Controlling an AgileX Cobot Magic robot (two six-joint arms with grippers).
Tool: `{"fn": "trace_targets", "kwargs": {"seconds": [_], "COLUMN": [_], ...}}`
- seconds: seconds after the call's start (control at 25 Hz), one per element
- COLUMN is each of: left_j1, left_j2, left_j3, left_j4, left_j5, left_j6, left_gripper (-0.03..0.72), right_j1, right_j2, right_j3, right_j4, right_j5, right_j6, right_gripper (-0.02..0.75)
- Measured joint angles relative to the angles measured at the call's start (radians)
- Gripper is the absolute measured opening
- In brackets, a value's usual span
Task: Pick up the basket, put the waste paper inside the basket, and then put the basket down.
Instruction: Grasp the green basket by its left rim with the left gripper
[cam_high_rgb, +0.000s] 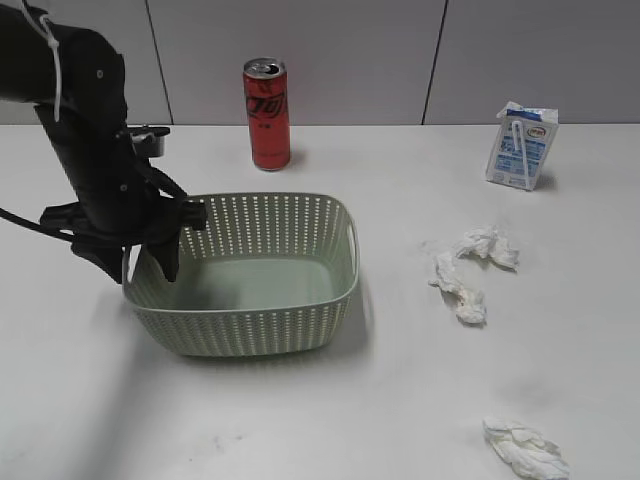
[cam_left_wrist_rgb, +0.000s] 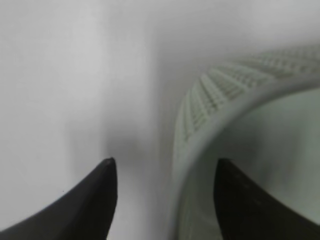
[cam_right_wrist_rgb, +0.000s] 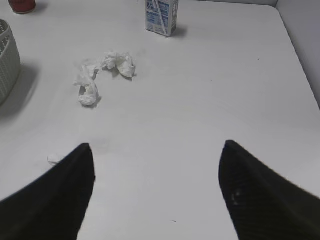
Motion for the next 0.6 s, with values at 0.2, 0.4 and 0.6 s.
{"fn": "trace_targets", "kwargs": {"seconds": [0.2, 0.4, 0.6], "left_j1": [0.0, 0.0, 0.0], "left_j2": [0.011, 0.011, -0.018], "left_j3": [0.0, 0.0, 0.0], "left_j4": [-0.002, -0.003, -0.011], "left_j5": [-0.009, -0.01, -0.006], "left_j6": [-0.001, -0.001, -0.001], "left_gripper": [0.353, 0.102, 0.008], "right_j1": [0.0, 0.0, 0.0], "right_j2": [0.0, 0.0, 0.0], "right_j3": [0.001, 0.001, 0.001], "right_j4": [0.0, 0.0, 0.0], "right_j5": [0.0, 0.0, 0.0], "right_j6": [-0.001, -0.001, -0.001], "right_gripper": [0.584, 0.584, 0.584]}}
